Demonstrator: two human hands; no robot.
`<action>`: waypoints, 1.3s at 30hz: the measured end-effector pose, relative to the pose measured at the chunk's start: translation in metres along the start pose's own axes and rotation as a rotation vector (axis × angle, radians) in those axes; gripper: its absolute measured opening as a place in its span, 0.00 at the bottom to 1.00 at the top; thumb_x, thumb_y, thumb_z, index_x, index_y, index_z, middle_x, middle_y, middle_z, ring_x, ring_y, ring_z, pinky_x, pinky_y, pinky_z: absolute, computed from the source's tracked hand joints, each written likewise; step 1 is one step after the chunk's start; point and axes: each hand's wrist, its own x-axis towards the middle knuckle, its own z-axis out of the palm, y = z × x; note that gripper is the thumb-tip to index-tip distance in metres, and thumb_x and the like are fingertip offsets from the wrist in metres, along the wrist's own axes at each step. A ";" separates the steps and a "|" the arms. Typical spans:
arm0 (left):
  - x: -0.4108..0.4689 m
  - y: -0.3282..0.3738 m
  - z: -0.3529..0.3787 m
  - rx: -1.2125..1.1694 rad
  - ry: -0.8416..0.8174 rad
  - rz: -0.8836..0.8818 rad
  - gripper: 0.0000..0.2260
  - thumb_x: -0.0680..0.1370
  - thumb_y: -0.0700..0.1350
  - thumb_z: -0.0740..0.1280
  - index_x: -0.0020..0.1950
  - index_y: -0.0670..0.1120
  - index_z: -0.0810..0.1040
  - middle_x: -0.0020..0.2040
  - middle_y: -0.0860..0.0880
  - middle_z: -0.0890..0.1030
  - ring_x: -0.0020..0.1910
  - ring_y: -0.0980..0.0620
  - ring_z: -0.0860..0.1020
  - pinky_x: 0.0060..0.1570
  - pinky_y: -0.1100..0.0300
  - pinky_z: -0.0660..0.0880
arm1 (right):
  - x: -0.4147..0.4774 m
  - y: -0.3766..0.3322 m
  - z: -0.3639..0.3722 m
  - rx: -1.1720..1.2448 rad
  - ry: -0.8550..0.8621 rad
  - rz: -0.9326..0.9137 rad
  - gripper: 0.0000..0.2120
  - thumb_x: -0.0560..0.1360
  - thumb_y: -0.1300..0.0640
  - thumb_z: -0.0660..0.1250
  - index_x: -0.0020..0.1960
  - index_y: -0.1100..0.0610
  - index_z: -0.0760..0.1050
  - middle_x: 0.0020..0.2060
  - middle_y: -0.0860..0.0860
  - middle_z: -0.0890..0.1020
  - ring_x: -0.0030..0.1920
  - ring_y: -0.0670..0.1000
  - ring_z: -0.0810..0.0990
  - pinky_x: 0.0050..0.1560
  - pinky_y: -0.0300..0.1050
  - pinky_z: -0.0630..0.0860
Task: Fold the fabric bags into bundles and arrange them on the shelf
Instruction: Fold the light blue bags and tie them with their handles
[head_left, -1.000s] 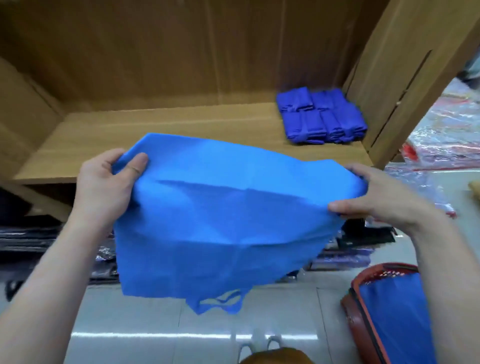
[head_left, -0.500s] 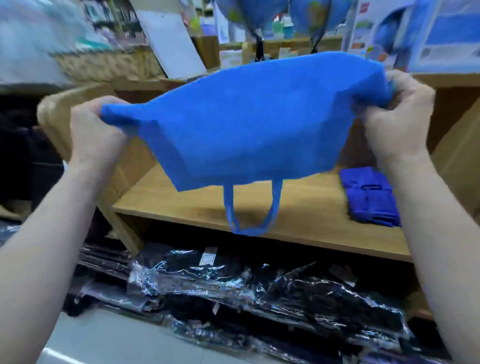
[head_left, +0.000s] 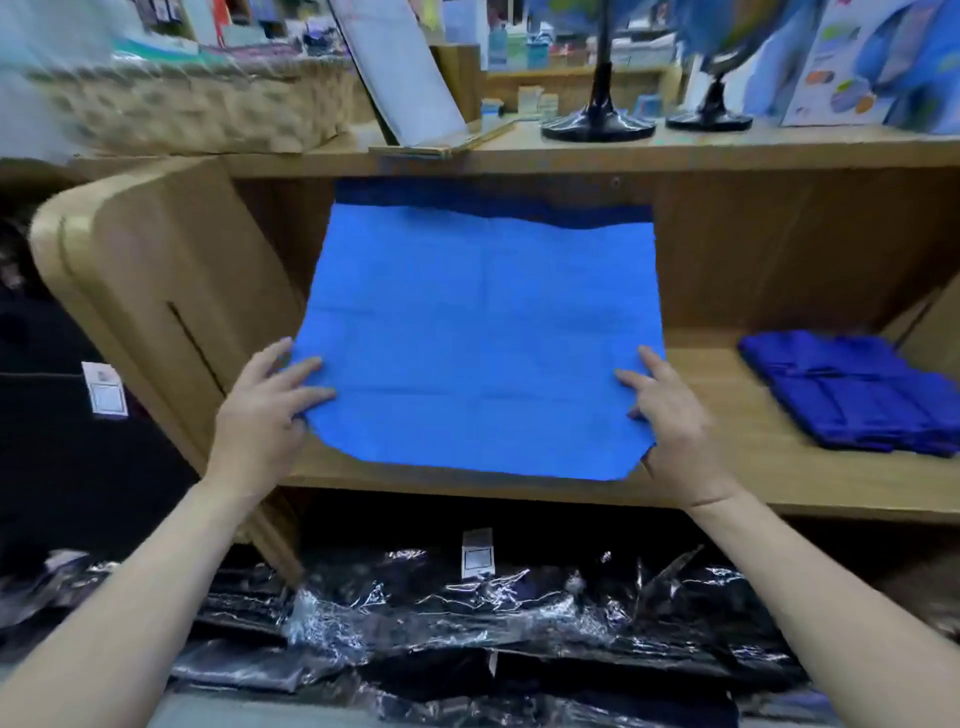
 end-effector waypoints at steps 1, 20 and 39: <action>-0.015 -0.011 0.019 0.068 -0.142 0.015 0.13 0.71 0.32 0.64 0.47 0.43 0.86 0.56 0.41 0.82 0.64 0.38 0.72 0.71 0.61 0.60 | -0.014 -0.003 0.014 0.020 -0.153 0.104 0.14 0.68 0.73 0.67 0.47 0.57 0.73 0.63 0.57 0.78 0.68 0.65 0.71 0.65 0.59 0.70; -0.035 -0.043 0.071 -0.271 -0.516 -0.611 0.10 0.78 0.47 0.70 0.56 0.46 0.84 0.55 0.50 0.84 0.56 0.50 0.79 0.49 0.63 0.70 | -0.018 0.014 0.066 0.137 -0.664 0.499 0.11 0.71 0.46 0.72 0.44 0.43 0.69 0.70 0.44 0.71 0.75 0.45 0.62 0.72 0.45 0.60; -0.022 -0.021 0.082 -0.067 -0.458 -0.557 0.06 0.77 0.46 0.69 0.53 0.48 0.76 0.43 0.51 0.74 0.53 0.43 0.75 0.44 0.53 0.69 | -0.016 0.000 0.089 -0.004 -0.304 0.474 0.21 0.73 0.61 0.71 0.63 0.50 0.74 0.61 0.49 0.78 0.59 0.56 0.78 0.56 0.60 0.73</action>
